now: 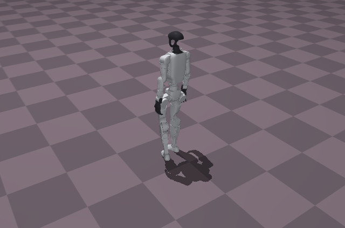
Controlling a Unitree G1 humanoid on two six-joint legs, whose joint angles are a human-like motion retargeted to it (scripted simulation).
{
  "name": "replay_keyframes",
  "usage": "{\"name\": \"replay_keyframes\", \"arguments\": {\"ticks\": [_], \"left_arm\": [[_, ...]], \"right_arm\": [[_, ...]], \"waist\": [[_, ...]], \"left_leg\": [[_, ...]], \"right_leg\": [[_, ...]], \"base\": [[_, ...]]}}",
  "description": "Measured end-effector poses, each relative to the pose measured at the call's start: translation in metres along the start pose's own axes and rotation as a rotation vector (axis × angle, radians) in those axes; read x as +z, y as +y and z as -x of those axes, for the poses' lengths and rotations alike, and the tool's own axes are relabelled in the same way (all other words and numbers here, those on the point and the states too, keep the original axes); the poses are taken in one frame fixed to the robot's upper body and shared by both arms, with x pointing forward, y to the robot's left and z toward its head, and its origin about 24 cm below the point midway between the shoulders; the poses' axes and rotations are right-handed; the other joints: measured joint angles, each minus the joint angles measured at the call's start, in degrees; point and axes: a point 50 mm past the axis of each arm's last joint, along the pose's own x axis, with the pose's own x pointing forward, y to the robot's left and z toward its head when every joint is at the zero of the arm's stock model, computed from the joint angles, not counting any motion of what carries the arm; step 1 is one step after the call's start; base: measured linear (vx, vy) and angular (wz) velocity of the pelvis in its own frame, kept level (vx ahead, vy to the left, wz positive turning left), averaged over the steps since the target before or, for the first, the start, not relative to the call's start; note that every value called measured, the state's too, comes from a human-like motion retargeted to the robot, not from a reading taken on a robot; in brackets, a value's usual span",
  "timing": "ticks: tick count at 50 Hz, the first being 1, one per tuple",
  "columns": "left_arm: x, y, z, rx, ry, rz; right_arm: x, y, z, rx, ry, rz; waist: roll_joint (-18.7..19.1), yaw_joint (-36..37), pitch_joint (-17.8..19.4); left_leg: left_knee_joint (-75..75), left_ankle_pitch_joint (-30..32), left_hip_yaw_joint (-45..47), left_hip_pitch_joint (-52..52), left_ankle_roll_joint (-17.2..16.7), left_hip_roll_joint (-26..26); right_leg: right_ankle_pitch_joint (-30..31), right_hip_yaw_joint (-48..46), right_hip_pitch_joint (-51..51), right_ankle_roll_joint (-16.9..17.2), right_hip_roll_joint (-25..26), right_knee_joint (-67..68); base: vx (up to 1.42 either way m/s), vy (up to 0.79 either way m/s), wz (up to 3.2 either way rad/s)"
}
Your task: In place motions
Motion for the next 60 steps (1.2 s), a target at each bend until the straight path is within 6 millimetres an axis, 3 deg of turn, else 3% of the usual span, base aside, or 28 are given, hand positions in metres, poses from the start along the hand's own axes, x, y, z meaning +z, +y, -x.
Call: {"name": "replay_keyframes", "arguments": {"ticks": [3, 8, 11, 14, 20, 27, 30, 32, 35, 38, 41, 45, 47, 48, 52, 56, 60], "left_arm": [[0.011, 0.010, 0.000, 0.026, -0.052, -0.034], [0.042, 0.029, 0.003, 0.055, -0.179, -0.077], [0.057, 0.041, 0.007, 0.083, -0.250, -0.132], [0.062, 0.039, 0.008, 0.047, -0.273, -0.195], [0.038, 0.021, 0.004, -0.105, -0.172, -0.242], [0.007, 0.005, 0.001, -0.097, -0.030, -0.057], [-0.009, 0.008, 0.002, -0.087, 0.034, -0.114], [-0.021, 0.012, 0.005, -0.096, 0.076, -0.170], [-0.043, 0.019, 0.010, -0.096, 0.136, -0.210], [-0.064, 0.018, 0.014, -0.078, 0.198, -0.162], [-0.081, 0.021, 0.020, -0.092, 0.241, -0.100], [-0.102, 0.025, 0.028, -0.128, 0.314, -0.136], [-0.108, 0.029, 0.030, -0.123, 0.335, -0.160], [-0.106, 0.029, 0.030, -0.117, 0.334, -0.178], [-0.099, 0.022, 0.026, -0.123, 0.301, -0.219], [-0.096, 0.002, 0.022, -0.162, 0.276, -0.218], [-0.090, -0.010, 0.019, -0.210, 0.258, -0.219]], "right_arm": [[0.006, -0.014, 0.001, -0.043, -0.022, 0.090], [0.020, -0.036, 0.003, -0.134, -0.066, 0.146], [0.017, -0.036, 0.002, -0.146, -0.044, 0.070], [-0.006, -0.026, 0.003, -0.126, 0.047, -0.045], [-0.059, -0.003, 0.013, -0.123, 0.255, -0.229], [-0.081, 0.006, 0.021, -0.145, 0.342, -0.470], [-0.086, 0.014, 0.023, -0.143, 0.372, -0.568], [-0.086, 0.022, 0.023, -0.119, 0.387, -0.621], [-0.081, 0.041, 0.021, -0.041, 0.385, -0.689], [-0.076, 0.053, 0.020, 0.006, 0.367, -0.716], [-0.068, 0.055, 0.016, 0.022, 0.344, -0.659], [-0.064, 0.052, 0.015, 0.046, 0.349, -0.537], [-0.059, 0.047, 0.013, 0.056, 0.340, -0.485], [-0.054, 0.042, 0.011, 0.051, 0.323, -0.456], [-0.032, 0.024, 0.004, 0.025, 0.237, -0.383], [-0.007, 0.010, -0.001, 0.017, 0.140, -0.338], [0.017, 0.004, -0.005, 0.022, 0.060, -0.298]], "waist": [[-0.12, -5.02, 1.10], [0.17, -17.12, 5.92], [0.34, -21.19, 7.80], [0.89, -20.00, 7.73], [3.16, -17.59, 4.22], [6.60, -19.51, 1.89], [7.15, -18.77, 0.80], [6.09, -19.22, 0.10], [4.72, -17.99, -0.97], [2.91, -17.64, -0.92], [-0.71, -17.91, -0.57], [-3.80, -16.06, -0.83], [-2.36, -12.35, 1.84], [-2.22, -11.00, 3.05], [-3.34, -7.75, 4.15], [-3.25, -8.22, 3.08], [-0.38, -8.86, 3.15]], "left_leg": [[-3.40, -2.74, 7.66, 0.99, 4.84, 0.53], [-5.90, -3.66, 17.96, 1.67, 4.39, 4.59], [-7.15, -4.47, 25.37, 2.27, 4.33, 7.20], [-8.35, -5.82, 36.10, 2.91, 4.15, 9.72], [-9.75, -9.01, 56.34, 3.76, 2.76, 14.03], [-9.80, -12.12, 70.90, 4.00, 0.05, 17.59], [-9.18, -13.39, 76.35, 4.81, -1.61, 18.23], [-8.28, -14.01, 78.42, 5.60, -2.47, 17.36], [-6.26, -14.28, 82.70, 7.91, -3.83, 17.36], [-2.42, -12.55, 80.60, 9.87, -4.20, 18.09], [6.31, -11.33, 78.02, 10.92, -1.73, 19.35], [29.62, -10.83, 62.39, 3.12, 9.32, 24.15], [39.20, -10.43, 52.73, 1.67, 9.79, 27.74], [42.02, -8.42, 47.38, 0.25, 9.79, 26.46], [41.27, -4.64, 34.12, -4.81, 9.79, 12.81], [31.95, -8.83, 31.35, -6.93, 9.64, 8.41], [13.56, -7.70, 23.45, -6.05, 3.42, 6.92]], "right_leg": [[3.16, 2.94, -1.56, -0.28, 1.79, -0.54], [5.61, 5.78, -3.21, -2.88, 5.22, -2.24], [2.31, -6.47, -4.74, -6.07, 3.05, -2.71], [-1.30, -21.08, -5.28, -5.99, -0.14, -2.57], [-4.16, -42.82, -4.05, -7.58, -5.36, 0.13], [-6.22, -70.52, 4.54, -8.27, -9.74, 1.71], [-5.07, -70.07, 6.40, -9.12, -9.28, 1.72], [-6.19, -65.27, 6.62, -5.00, -8.65, 0.17], [-5.69, -58.36, 5.36, -8.32, -6.01, -2.22], [-5.13, -53.96, 5.59, -9.36, -5.94, -3.21], [-5.16, -49.30, 6.73, -9.33, -7.82, -3.59], [-4.23, -41.69, 7.64, -9.58, -9.55, -4.05], [-4.27, -36.52, 10.56, -11.47, -4.15, -5.03], [-3.26, -34.07, 11.33, -12.31, -2.77, -6.03], [-0.24, -25.82, 10.52, -12.64, -3.51, -7.24], [1.37, -19.67, 7.88, -11.84, -4.57, -6.26], [2.52, -15.34, 7.14, -11.95, -0.83, -6.51]], "base": [[-0.14, 0.04, -2.05], [-0.37, 0.09, -1.93], [-0.36, 0.11, -2.38], [-0.20, 0.08, -3.32], [-0.13, 0.00, -3.10], [-0.17, -0.05, -2.59], [-0.07, -0.17, -2.43], [0.02, -0.18, -1.72], [0.09, -0.22, -1.76], [0.08, -0.30, -1.33], [0.05, -0.27, -1.26], [0.20, -0.24, -1.70], [0.19, -0.42, -2.53], [0.04, -0.30, -2.51], [-0.05, -0.02, -1.88], [0.07, 0.06, -1.28], [0.06, 0.01, -1.25]]}}
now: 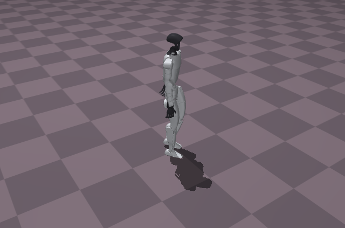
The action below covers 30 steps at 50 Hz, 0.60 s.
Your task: In place motions
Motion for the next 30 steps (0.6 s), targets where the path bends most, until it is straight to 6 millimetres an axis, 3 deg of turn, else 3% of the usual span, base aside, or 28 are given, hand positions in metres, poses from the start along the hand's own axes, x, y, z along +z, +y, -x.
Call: {"name": "replay_keyframes", "arguments": {"ticks": [3, 5, 7, 10, 21, 25, 30], "left_arm": [[0.004, -0.001, -0.001, 0.000, -0.006, -0.033], [0.004, -0.004, -0.001, -0.009, -0.006, -0.052], [0.005, -0.006, -0.002, -0.026, -0.010, -0.047], [0.009, -0.005, -0.001, -0.029, -0.028, -0.048], [-0.002, -0.001, 0.001, -0.035, -0.003, -0.070], [0.001, 0.006, 0.003, -0.055, -0.023, -0.092], [0.008, 0.002, 0.003, -0.111, -0.072, -0.062]], "right_arm": [[0.005, 0.003, 0.000, 0.014, -0.018, 0.017], [0.000, 0.006, -0.001, 0.024, -0.003, 0.033], [-0.006, 0.007, 0.000, 0.026, 0.027, 0.058], [-0.017, 0.009, 0.000, 0.016, 0.079, 0.053], [-0.073, 0.017, 0.009, 0.004, 0.268, -0.072], [-0.077, 0.013, 0.011, -0.013, 0.282, -0.103], [-0.065, 0.000, 0.009, -0.048, 0.238, -0.094]], "waist": [[3.24, 0.50, 0.70], [3.10, -1.34, 0.25], [3.68, -1.39, 0.11], [3.57, -4.61, 0.31], [5.97, -3.97, -1.96], [5.83, -3.58, -1.32], [6.02, -2.43, 0.30]], "left_leg": [[-13.94, 6.93, -7.16, 1.47, -4.75, 1.86], [-15.72, 5.26, -12.52, 3.22, -5.57, -0.64], [-15.90, 5.30, -2.83, 3.51, -6.50, 3.57], [-18.37, 6.15, -3.35, 5.49, -6.59, 3.04], [-24.41, 9.29, -0.97, 6.06, -7.57, 4.97], [-24.60, 10.08, -2.24, 5.25, -7.76, 4.66], [-24.04, 11.10, -4.18, 3.35, -8.19, 4.00]], "right_leg": [[0.34, 2.31, 0.82, -0.43, 4.34, -0.22], [0.31, 2.22, 1.08, -0.11, 3.75, -0.29], [0.42, 3.60, 0.84, -0.23, 4.68, 0.10], [0.21, 2.06, 1.03, -0.10, 4.20, 0.35], [0.66, 4.46, -0.66, 0.17, 6.65, 0.55], [0.78, 3.37, -1.14, 0.23, 6.32, 0.55], [1.12, 0.54, -1.57, 0.45, 5.03, 0.01]], "base": [[0.14, 0.00, -1.06], [0.17, 0.02, -0.40], [0.12, 0.04, -0.80], [0.05, 0.03, -0.17], [0.06, 0.00, -0.21], [-0.05, -0.05, 0.30], [-0.15, -0.02, 0.40]]}}
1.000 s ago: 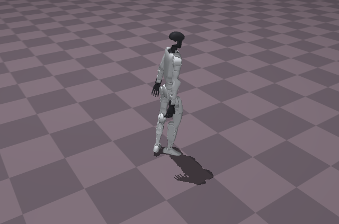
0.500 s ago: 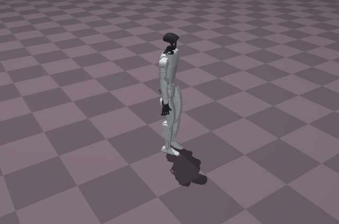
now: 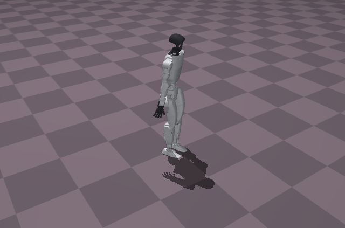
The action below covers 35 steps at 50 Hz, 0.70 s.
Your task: In place motions
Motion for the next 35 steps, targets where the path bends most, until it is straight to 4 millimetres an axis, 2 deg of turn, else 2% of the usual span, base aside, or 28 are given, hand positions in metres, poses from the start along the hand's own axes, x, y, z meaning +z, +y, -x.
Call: {"name": "replay_keyframes", "arguments": {"ticks": [4, 7, 10, 12, 14, 20, 27, 31, 32, 33, 35], "left_arm": [[0.011, 0.000, -0.002, 0.016, -0.018, -0.012], [0.015, -0.001, -0.004, 0.076, -0.014, 0.003], [0.014, -0.005, -0.007, 0.142, -0.022, 0.075], [0.014, -0.010, -0.008, 0.148, -0.039, 0.143], [0.013, -0.015, -0.010, 0.121, -0.048, 0.218], [0.008, -0.018, -0.010, 0.069, -0.051, 0.418], [0.004, -0.010, -0.008, 0.147, -0.058, 0.564], [0.003, -0.015, -0.009, 0.137, -0.054, 0.585], [0.003, -0.017, -0.010, 0.136, -0.051, 0.582], [0.002, -0.019, -0.011, 0.140, -0.048, 0.578], [0.001, -0.024, -0.012, 0.150, -0.037, 0.572]], "right_arm": [[0.018, -0.015, 0.002, -0.030, -0.068, -0.012], [0.020, -0.023, 0.003, -0.041, -0.084, -0.033], [0.012, -0.029, 0.003, -0.052, -0.056, -0.024], [0.008, -0.034, 0.004, -0.066, -0.033, -0.001], [0.005, -0.036, 0.004, -0.078, -0.019, 0.023], [-0.006, -0.024, 0.001, -0.040, -0.030, 0.028], [-0.013, -0.006, -0.001, 0.009, -0.035, 0.020], [-0.012, -0.004, -0.001, 0.012, -0.046, 0.013], [-0.012, -0.005, -0.001, 0.010, -0.047, 0.008], [-0.012, -0.006, -0.001, 0.005, -0.049, 0.001], [-0.012, -0.010, -0.001, -0.007, -0.051, -0.006]], "waist": [[0.59, 0.87, 2.52], [1.04, 2.23, 3.52], [1.66, 4.97, 3.63], [1.85, 5.50, 3.21], [1.83, 4.69, 2.58], [-0.09, 4.84, 0.17], [-3.15, 6.86, -3.54], [-3.29, 6.32, -4.78], [-2.97, 6.95, -4.78], [-2.23, 7.85, -4.62], [-0.78, 10.31, -4.25]], "left_leg": [[1.26, 1.86, -3.24, -2.76, -0.56, -1.27], [2.13, 1.61, -1.98, -4.12, -0.53, -1.50], [3.25, -1.58, 17.90, -3.96, -1.57, 3.33], [3.66, -3.43, 31.04, -2.58, -1.00, 5.72], [4.84, -4.90, 37.95, -1.76, 0.07, 6.84], [11.10, -8.89, 40.97, -1.05, 1.35, 9.17], [14.79, -13.50, 54.01, 2.39, 1.87, 13.40], [16.90, -13.05, 53.04, 1.39, 2.90, 13.62], [16.50, -12.55, 52.07, 1.38, 2.64, 13.22], [15.03, -12.61, 50.60, 1.60, 0.91, 12.72], [10.68, -13.81, 48.53, 2.55, 0.61, 11.17]], "right_leg": [[-0.14, -4.91, -0.44, 0.69, -2.07, -0.57], [-0.29, -9.74, -0.43, 1.16, -3.81, -1.28], [-0.45, -14.07, -0.30, 1.41, -5.07, -1.86], [-0.98, -17.64, -0.29, 1.52, -6.26, -2.12], [-1.89, -22.11, 0.01, 1.72, -7.76, -2.16], [-5.17, -38.03, 2.87, 3.83, -12.95, -1.55], [-7.09, -55.44, 6.55, 7.09, -17.16, -0.29], [-6.79, -62.03, 8.35, 8.46, -17.97, 0.72], [-6.64, -63.44, 8.98, 8.73, -17.94, 1.19], [-6.57, -64.44, 9.58, 8.89, -17.42, 1.67], [-6.28, -65.73, 10.85, 8.96, -16.79, 2.82]], "base": [[-0.26, -0.03, 0.85], [-0.20, -0.01, 1.41], [-0.11, 0.04, 1.49], [-0.14, 0.03, 2.07], [-0.10, 0.00, 2.65], [-0.01, 0.01, 2.73], [0.08, 0.05, 2.47], [0.15, 0.18, 2.01], [0.16, 0.25, 1.41], [0.16, 0.28, 0.99], [0.22, 0.39, 0.51]]}}
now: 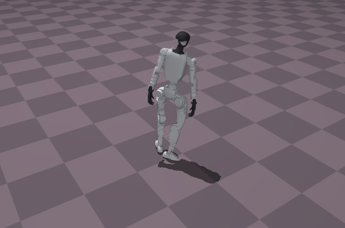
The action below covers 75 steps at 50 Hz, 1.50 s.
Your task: In place motions
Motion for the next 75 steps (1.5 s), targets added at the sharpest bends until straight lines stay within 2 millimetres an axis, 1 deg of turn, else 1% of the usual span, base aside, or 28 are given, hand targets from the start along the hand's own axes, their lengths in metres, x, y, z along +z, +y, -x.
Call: {"name": "replay_keyframes", "arguments": {"ticks": [3, 5, 7, 10, 12, 13, 15, 17, 20, 25, 28, 30, 34, 38, 40, 42, 44, 47, 50, 55, 57, 60, 62, 63, 65, 69, 71, 75], "left_arm": [[-0.013, -0.009, -0.001, -0.001, 0.033, 0.013], [-0.020, -0.017, -0.001, -0.013, 0.068, 0.039], [-0.017, -0.020, -0.002, -0.011, 0.073, 0.057], [-0.004, -0.020, -0.003, -0.002, 0.039, 0.063], [0.008, -0.015, -0.003, 0.016, 0.011, 0.051], [0.015, -0.011, -0.003, 0.031, -0.006, 0.035], [0.030, -0.004, -0.002, 0.051, -0.055, 0.015], [0.045, 0.001, 0.000, 0.061, -0.109, 0.008], [0.066, 0.007, 0.002, 0.064, -0.171, 0.002], [0.091, 0.009, 0.006, 0.067, -0.238, -0.035], [0.093, 0.007, 0.006, 0.061, -0.241, -0.049], [0.089, 0.006, 0.005, 0.059, -0.228, -0.060], [0.074, 0.009, 0.004, 0.069, -0.163, -0.104], [0.055, 0.012, 0.003, 0.079, -0.083, -0.118], [0.048, 0.013, 0.003, 0.073, -0.047, -0.099], [0.038, 0.014, 0.003, 0.062, -0.010, -0.070], [0.031, 0.014, 0.003, 0.052, 0.022, -0.045], [0.023, 0.012, 0.002, 0.051, 0.052, -0.024], [0.031, 0.004, 0.000, 0.052, -0.001, 0.012], [0.044, -0.004, -0.001, -0.011, -0.073, 0.006], [0.051, -0.003, 0.000, 0.008, -0.085, -0.063], [0.062, -0.002, 0.000, 0.034, -0.104, -0.174], [0.065, -0.004, 0.000, 0.031, -0.112, -0.231], [0.066, -0.006, 0.000, 0.031, -0.113, -0.257], [0.067, -0.005, 0.000, 0.039, -0.115, -0.311], [0.063, -0.002, 0.001, 0.047, -0.105, -0.359], [0.061, -0.001, 0.001, 0.041, -0.091, -0.354], [0.052, 0.002, 0.001, 0.027, -0.056, -0.295]], "right_arm": [[-0.003, -0.004, 0.000, -0.014, 0.010, 0.011], [0.000, -0.003, 0.000, -0.024, 0.010, -0.001], [0.005, -0.002, 0.000, -0.024, -0.013, -0.055], [0.013, 0.002, 0.000, 0.024, -0.050, -0.124], [0.020, 0.009, -0.001, 0.029, -0.076, -0.146], [0.023, 0.012, -0.001, 0.014, -0.091, -0.167], [0.030, 0.014, -0.001, -0.015, -0.118, -0.197], [0.036, 0.014, 0.000, -0.017, -0.140, -0.179], [0.047, 0.013, 0.001, 0.010, -0.177, -0.092], [0.061, 0.004, 0.003, -0.004, -0.229, 0.011], [0.067, 0.002, 0.004, -0.010, -0.244, 0.026], [0.070, 0.003, 0.004, -0.007, -0.249, 0.025], [0.076, 0.007, 0.004, 0.015, -0.243, 0.013], [0.079, 0.012, 0.005, 0.044, -0.233, 0.046], [0.080, 0.014, 0.005, 0.054, -0.230, 0.075], [0.077, 0.019, 0.004, 0.060, -0.217, 0.102], [0.069, 0.022, 0.002, 0.067, -0.192, 0.116], [0.049, 0.029, 0.000, 0.088, -0.136, 0.103], [0.040, 0.031, -0.001, 0.085, -0.114, 0.084], [0.029, 0.032, -0.002, 0.073, -0.081, 0.089], [0.023, 0.033, -0.002, 0.075, -0.062, 0.066], [0.015, 0.033, -0.002, 0.084, -0.032, 0.037], [0.009, 0.032, -0.002, 0.087, -0.007, 0.043], [0.006, 0.031, -0.002, 0.083, 0.006, 0.049], [0.001, 0.028, -0.002, 0.065, 0.027, 0.066], [-0.004, 0.025, -0.001, 0.030, 0.060, 0.093], [-0.004, 0.028, -0.001, 0.029, 0.070, 0.078], [-0.006, 0.038, 0.000, 0.085, 0.080, 0.021]], "waist": [[1.71, 2.10, -0.33], [3.53, 1.53, -0.34], [6.19, -0.62, -0.14], [8.38, -4.05, 1.16], [6.00, -1.88, 1.57], [5.25, -4.96, 1.18], [4.43, -7.32, 1.20], [3.66, -8.07, 1.54], [2.72, -10.14, 1.39], [-0.74, -10.14, 2.59], [-2.90, -10.59, 3.45], [-3.75, -11.05, 3.93], [-4.65, -12.11, 5.24], [-5.38, -11.94, 5.97], [-5.79, -11.53, 5.91], [-5.26, -10.96, 5.32], [-5.19, -10.31, 4.49], [-3.83, -7.03, 2.86], [-2.89, -5.53, 2.70], [-1.69, -8.00, 1.50], [-1.50, -8.19, 1.30], [-1.43, -7.85, 0.47], [-1.63, -5.43, 0.00], [-1.86, -4.36, -0.03], [-1.51, -3.30, 0.06], [0.11, -8.56, -1.48], [0.38, -10.35, -1.66], [0.32, -10.24, -2.07]], "left_leg": [[-2.77, -0.37, -3.49, 0.28, 1.88, -1.59], [-2.67, -0.43, -7.31, -0.47, 2.22, -0.77], [-2.51, -0.89, -10.13, -0.85, 2.73, 0.86], [-2.25, -0.70, -15.32, -1.45, 4.21, 1.38], [-4.14, 0.85, -13.77, -1.46, 6.30, -1.78], [-2.63, 0.75, -18.45, -2.83, 5.69, -1.84], [-1.38, 1.07, -23.84, -4.37, 5.58, -2.16], [-1.51, 2.17, -26.65, -5.18, 5.99, -2.81], [-1.64, 3.46, -31.21, -6.62, 6.25, -3.82], [-2.92, 5.49, -37.74, -6.65, 6.52, -8.06], [-3.67, 6.32, -41.92, -5.89, 6.62, -11.01], [-4.07, 6.69, -44.20, -5.24, 6.56, -12.25], [-4.57, 7.17, -49.67, -3.70, 6.07, -13.84], [-4.68, 7.35, -53.63, -2.83, 5.48, -15.16], [-4.78, 7.36, -55.19, -2.67, 5.07, -15.88], [-5.00, 7.41, -57.01, -2.36, 4.56, -15.83], [-5.10, 7.58, -59.12, -1.95, 4.33, -16.89], [-5.43, 7.89, -61.46, -1.31, 3.74, -17.02], [-5.31, 8.32, -64.14, -0.99, 3.08, -17.39], [-4.80, 9.37, -65.31, -1.72, 0.79, -16.71], [-4.33, 8.15, -61.01, -2.43, -0.20, -15.26], [-3.44, 4.55, -44.63, -3.61, 0.91, -10.88], [-2.64, 3.96, -30.57, -3.41, 2.14, -7.78], [-2.71, 4.55, -28.26, -3.20, 1.81, -7.09], [-3.90, 4.92, -26.95, -2.51, 1.17, -6.28], [-7.26, 5.08, -30.11, -0.78, 1.14, -6.65], [-8.98, 5.71, -31.01, 0.07, 1.70, -7.21], [-11.39, 6.62, -31.01, 1.98, 1.76, -7.55]], "right_leg": [[2.03, 0.14, 1.46, -0.24, -0.90, 2.51], [5.66, 0.31, 2.23, -1.50, -3.08, 7.03], [9.20, 1.51, 2.38, -3.91, -4.84, 12.82], [11.92, 10.02, 1.02, -8.33, -7.43, 21.22], [11.86, 27.89, -5.70, -5.67, -8.59, 25.74], [11.57, 33.81, -7.64, -3.35, -7.45, 26.50], [10.47, 44.55, -11.00, -0.10, -4.78, 28.07], [9.95, 47.77, -11.47, -0.79, -1.60, 25.98], [8.95, 47.84, -11.64, -1.25, 0.87, 21.18], [6.93, 53.66, -13.48, 2.01, 4.13, 11.78], [5.62, 59.17, -15.04, 4.53, 5.89, 6.52], [4.59, 61.91, -15.81, 5.46, 6.94, 3.63], [2.84, 68.21, -17.79, 7.24, 9.99, -1.10], [5.30, 74.53, -18.01, 8.31, 11.95, -2.59], [8.01, 75.34, -17.33, 7.20, 12.07, -2.08], [2.59, 71.85, -16.38, 3.87, 11.91, -1.65], [1.24, 67.44, -15.65, 4.08, 10.39, -1.53], [-0.09, 67.85, -14.64, 4.21, 10.00, -1.18], [-0.74, 63.38, -13.32, 4.09, 8.87, -1.67], [-1.92, 59.72, -11.89, 3.54, 8.94, -2.71], [-2.19, 57.81, -11.60, 3.43, 8.50, -2.84], [-2.19, 55.16, -11.56, 3.19, 7.90, -3.39], [-1.67, 56.57, -11.88, 2.94, 8.11, -3.83], [-1.43, 57.53, -11.84, 2.90, 8.04, -3.97], [-1.11, 58.83, -11.47, 2.63, 8.68, -4.12], [-1.81, 55.73, -11.06, 2.45, 9.59, -3.76], [-2.01, 54.77, -10.75, 2.35, 9.78, -3.58], [-1.84, 54.78, -9.80, 2.27, 10.16, -3.74]], "base": [[0.28, 0.39, 0.25], [0.23, 0.35, 0.88], [0.09, 0.30, 1.72], [0.14, 0.20, 1.77], [0.21, 0.12, 1.33], [0.15, 0.06, 2.96], [0.12, 0.03, 2.95], [0.12, -0.01, 2.09], [0.11, -0.08, 1.99], [0.13, -0.08, 1.61], [0.12, -0.11, 1.43], [0.08, -0.12, 1.21], [0.10, -0.14, 1.22], [0.06, -0.17, 0.94], [0.04, -0.16, 0.79], [0.07, -0.17, 0.83], [0.13, -0.17, 1.00], [0.12, -0.14, 0.75], [-0.05, -0.15, 0.85], [-0.05, -0.13, 0.96], [-0.10, -0.08, 0.99], [-0.07, -0.04, 0.69], [0.01, -0.01, -0.33], [0.03, 0.01, -0.70], [0.05, 0.06, -0.47], [0.06, 0.09, 0.54], [0.04, 0.06, 0.39], [0.10, 0.06, 0.00]]}}
